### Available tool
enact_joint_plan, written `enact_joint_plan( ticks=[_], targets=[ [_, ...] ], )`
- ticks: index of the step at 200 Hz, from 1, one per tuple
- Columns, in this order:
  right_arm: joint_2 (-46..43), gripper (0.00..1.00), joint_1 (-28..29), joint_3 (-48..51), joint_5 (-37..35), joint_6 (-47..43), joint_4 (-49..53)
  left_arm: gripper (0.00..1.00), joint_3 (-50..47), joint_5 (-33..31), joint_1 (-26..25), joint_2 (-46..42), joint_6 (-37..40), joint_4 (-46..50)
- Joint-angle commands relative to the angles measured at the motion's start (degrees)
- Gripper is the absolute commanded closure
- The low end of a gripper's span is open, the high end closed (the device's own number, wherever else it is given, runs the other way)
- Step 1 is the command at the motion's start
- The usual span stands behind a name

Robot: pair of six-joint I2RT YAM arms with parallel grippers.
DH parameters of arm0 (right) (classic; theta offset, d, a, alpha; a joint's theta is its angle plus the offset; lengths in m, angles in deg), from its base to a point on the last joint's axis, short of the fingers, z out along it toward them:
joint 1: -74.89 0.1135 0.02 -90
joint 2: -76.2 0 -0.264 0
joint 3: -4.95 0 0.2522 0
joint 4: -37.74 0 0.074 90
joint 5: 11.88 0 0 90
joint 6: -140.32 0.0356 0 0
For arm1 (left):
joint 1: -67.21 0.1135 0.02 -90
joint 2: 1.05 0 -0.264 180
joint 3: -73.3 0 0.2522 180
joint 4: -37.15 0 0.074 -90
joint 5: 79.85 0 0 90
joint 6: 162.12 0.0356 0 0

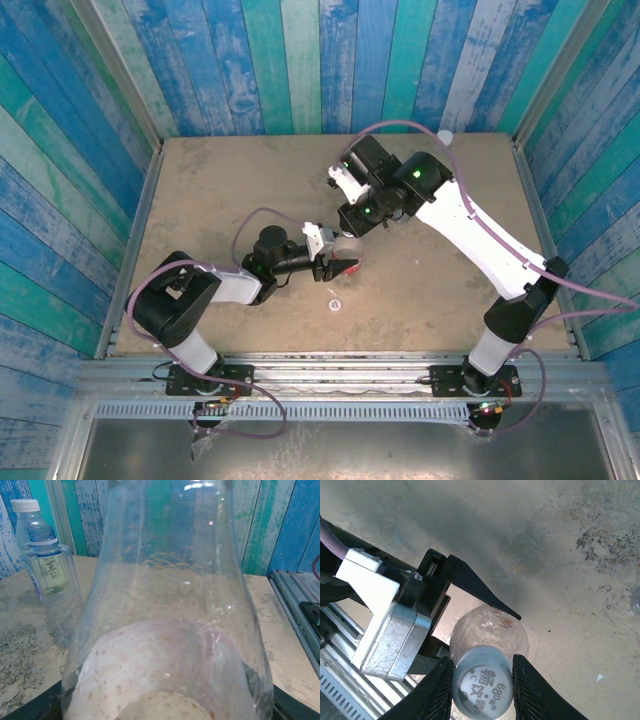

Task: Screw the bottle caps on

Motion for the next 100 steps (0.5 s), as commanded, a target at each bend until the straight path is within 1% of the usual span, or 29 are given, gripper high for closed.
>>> enact_joint_plan(
  ticks=[1, 56, 100],
  targets=[
    [-1.35, 0.67, 0.6, 2.2, -0.2, 0.8, 0.37, 0.34, -0.23, -1.62, -0.05, -1.76, 1.01, 4.33],
    [-2.31, 0.66, 0.87, 4.5, -0.01, -0.4, -1.26, 0.34, -0.14, -1.66, -0.05, -1.78, 0.88, 4.49],
    [-4.56, 0.67, 1.66, 8.01, -0.37, -0.86, -4.56, 0.34, -0.06, -1.71, -0.04, -1.6, 0.85, 4.48]
  ],
)
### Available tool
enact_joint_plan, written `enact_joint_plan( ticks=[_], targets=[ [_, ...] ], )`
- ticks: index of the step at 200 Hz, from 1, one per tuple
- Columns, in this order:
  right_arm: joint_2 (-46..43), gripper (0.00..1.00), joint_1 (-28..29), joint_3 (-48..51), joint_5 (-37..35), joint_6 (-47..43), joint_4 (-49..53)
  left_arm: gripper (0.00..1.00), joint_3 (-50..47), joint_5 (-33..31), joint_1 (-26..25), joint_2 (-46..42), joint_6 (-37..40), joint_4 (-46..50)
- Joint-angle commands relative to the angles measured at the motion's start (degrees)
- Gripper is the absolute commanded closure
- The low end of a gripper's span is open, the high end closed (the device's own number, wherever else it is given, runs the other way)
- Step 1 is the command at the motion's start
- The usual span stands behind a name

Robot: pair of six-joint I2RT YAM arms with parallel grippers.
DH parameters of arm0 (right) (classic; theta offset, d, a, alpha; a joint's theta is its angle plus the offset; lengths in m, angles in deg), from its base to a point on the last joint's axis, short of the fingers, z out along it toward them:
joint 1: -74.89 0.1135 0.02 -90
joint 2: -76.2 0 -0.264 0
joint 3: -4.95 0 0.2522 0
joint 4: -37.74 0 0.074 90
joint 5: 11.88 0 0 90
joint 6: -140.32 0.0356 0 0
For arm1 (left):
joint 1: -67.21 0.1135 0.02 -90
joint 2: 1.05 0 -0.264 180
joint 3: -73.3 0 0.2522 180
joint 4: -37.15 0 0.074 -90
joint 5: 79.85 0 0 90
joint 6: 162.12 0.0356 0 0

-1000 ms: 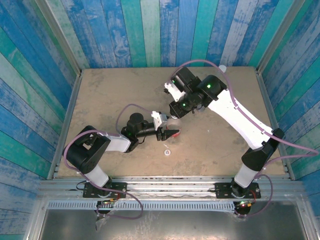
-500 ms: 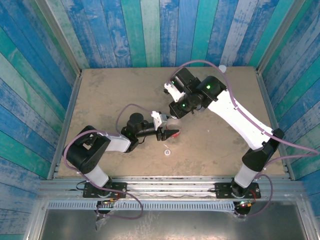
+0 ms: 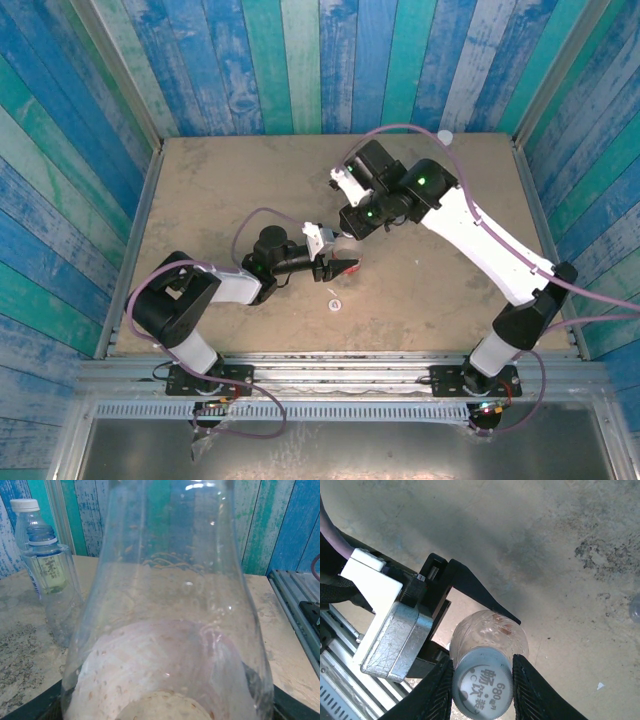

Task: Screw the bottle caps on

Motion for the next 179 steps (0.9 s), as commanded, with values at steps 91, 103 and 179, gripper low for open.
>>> enact_joint_plan(
  ticks=[91, 103, 179],
  targets=[
    [-2.88, 0.66, 1.92, 6.02, -0.46, 0.23, -2.41, 0.34, 0.13, -1.47, -0.08, -1.41, 0.36, 4.47],
    [-2.65, 0.65, 1.93, 5.67, -0.46, 0.36, -2.36, 0.34, 0.12, -1.45, -0.05, -1.48, 0.39, 4.51],
    [-1.41, 0.61, 1.91, 3.37, -0.46, 0.49, -1.77, 0.34, -0.06, -1.47, -0.02, -1.82, 0.48, 4.53]
  ],
)
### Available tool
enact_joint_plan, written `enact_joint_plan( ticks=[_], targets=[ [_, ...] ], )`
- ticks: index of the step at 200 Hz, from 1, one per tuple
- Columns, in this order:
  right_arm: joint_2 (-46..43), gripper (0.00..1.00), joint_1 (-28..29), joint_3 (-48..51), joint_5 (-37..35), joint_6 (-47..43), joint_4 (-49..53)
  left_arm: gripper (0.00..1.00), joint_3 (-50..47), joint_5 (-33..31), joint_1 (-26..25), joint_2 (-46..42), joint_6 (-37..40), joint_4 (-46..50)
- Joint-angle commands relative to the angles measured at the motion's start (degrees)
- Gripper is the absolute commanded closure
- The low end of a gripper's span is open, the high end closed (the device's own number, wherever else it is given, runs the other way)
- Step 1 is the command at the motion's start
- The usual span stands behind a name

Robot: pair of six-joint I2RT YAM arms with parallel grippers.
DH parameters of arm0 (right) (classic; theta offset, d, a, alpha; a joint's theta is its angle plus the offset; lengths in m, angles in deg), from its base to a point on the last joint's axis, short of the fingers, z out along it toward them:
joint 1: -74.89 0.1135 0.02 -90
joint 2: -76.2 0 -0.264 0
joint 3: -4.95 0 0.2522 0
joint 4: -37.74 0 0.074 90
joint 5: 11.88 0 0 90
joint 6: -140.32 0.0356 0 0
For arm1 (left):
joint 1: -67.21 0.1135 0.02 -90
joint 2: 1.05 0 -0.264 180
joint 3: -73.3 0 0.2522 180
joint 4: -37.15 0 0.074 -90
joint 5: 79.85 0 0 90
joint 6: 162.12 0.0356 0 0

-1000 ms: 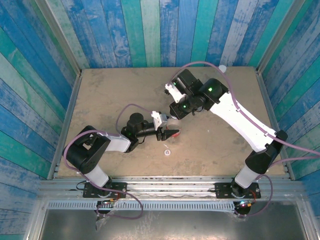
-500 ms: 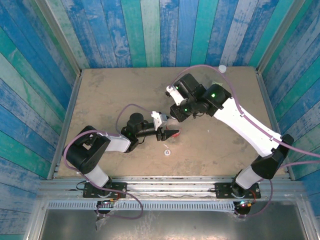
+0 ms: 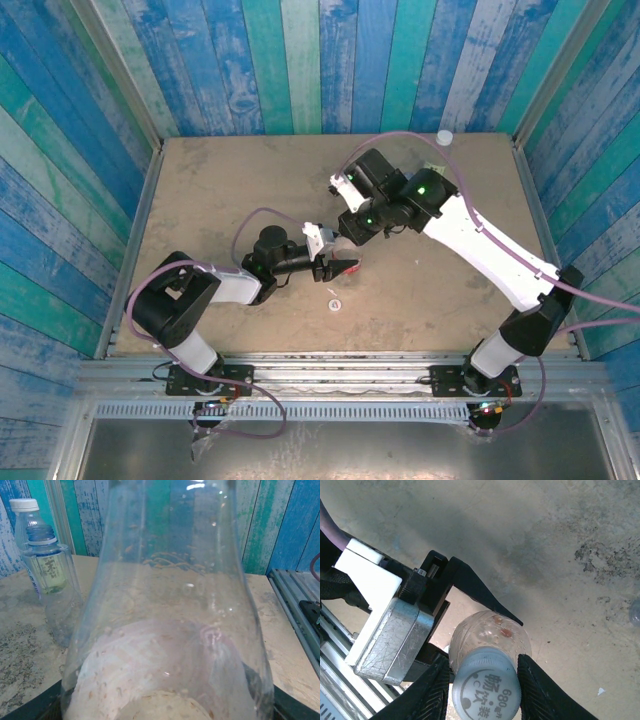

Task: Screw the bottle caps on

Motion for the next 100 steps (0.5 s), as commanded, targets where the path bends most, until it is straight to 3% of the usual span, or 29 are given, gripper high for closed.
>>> enact_joint_plan(
  ticks=[1, 25, 75, 100],
  targets=[
    [0.76, 0.6, 0.78, -1.44, 0.98, 0.39, 2.07, 0.34, -0.06, -1.55, -0.03, -1.72, 0.37, 4.29],
    [0.76, 0.57, 0.77, -1.66, 0.81, 0.35, 2.08, 0.34, -0.08, -1.6, 0.0, -1.76, 0.35, 4.25],
    [-0.19, 0.31, 0.75, -2.71, 0.09, 0.61, 1.99, 0.34, -0.14, -1.72, -0.04, -1.72, 0.32, 4.21],
    [-1.55, 0.28, 0.79, -2.56, -0.5, 1.09, 0.5, 0.34, -0.14, -1.73, -0.01, -1.63, 0.33, 4.21]
  ],
)
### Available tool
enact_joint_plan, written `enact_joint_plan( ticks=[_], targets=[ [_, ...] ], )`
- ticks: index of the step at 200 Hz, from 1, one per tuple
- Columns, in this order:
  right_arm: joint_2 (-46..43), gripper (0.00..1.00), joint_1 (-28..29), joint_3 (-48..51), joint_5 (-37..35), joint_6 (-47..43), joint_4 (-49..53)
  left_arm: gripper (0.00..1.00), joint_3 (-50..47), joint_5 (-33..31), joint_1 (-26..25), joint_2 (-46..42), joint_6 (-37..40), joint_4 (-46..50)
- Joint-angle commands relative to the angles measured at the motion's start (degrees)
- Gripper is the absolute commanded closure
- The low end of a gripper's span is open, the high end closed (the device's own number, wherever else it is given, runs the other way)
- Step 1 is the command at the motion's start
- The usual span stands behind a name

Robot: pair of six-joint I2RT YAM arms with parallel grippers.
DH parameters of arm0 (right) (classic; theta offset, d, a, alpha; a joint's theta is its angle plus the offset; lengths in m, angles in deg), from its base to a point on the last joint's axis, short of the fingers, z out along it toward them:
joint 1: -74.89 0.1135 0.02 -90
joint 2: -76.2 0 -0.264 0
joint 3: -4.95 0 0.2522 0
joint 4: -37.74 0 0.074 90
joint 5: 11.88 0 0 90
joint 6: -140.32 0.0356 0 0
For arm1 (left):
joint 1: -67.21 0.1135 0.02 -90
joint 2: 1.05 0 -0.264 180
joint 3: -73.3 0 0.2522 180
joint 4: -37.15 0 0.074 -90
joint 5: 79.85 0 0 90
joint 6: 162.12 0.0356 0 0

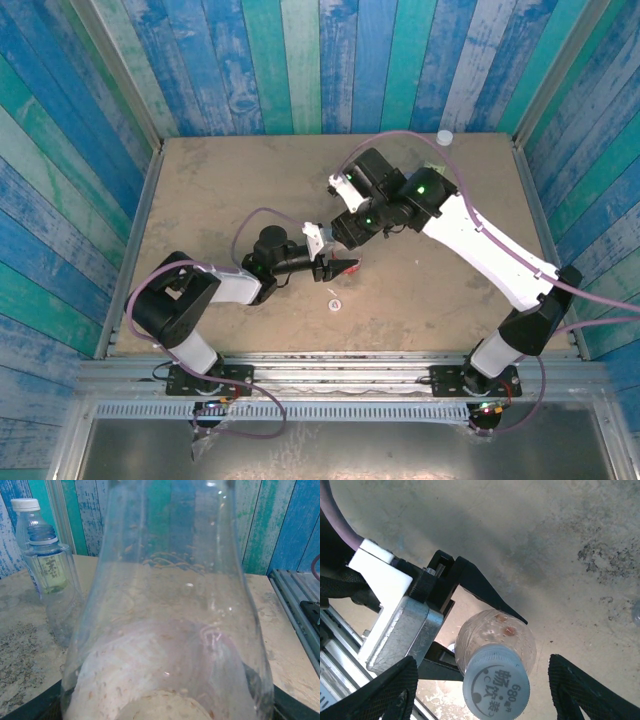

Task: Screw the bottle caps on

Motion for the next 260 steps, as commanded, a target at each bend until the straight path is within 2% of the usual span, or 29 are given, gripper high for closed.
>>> enact_joint_plan(
  ticks=[1, 23, 46, 89, 163, 260],
  targets=[
    [-1.93, 0.28, 0.44, -1.22, -0.75, 0.82, -0.42, 0.34, -0.14, -1.5, 0.01, -1.63, 0.38, 4.21],
    [-3.69, 0.29, 0.35, -0.22, -2.4, 2.61, -2.46, 0.34, -0.15, -1.49, -0.05, -1.54, 0.34, 4.1],
    [-6.05, 0.35, -0.2, 2.36, -3.74, 4.37, -5.27, 0.34, -0.23, -1.52, -0.05, -1.55, 0.33, 4.0],
    [-8.6, 0.49, -1.99, 6.42, -1.46, 5.83, -7.59, 0.34, -0.29, -1.48, -0.05, -1.7, 0.3, 3.87],
    [-7.83, 0.6, -3.06, 8.57, -0.26, 5.83, -7.59, 0.34, -0.23, -1.21, -0.04, -1.66, 0.13, 3.7],
    [-7.04, 0.63, -3.23, 9.32, 1.19, 5.48, -7.59, 0.34, -0.23, -1.14, -0.05, -1.76, 0.14, 3.77]
  ],
)
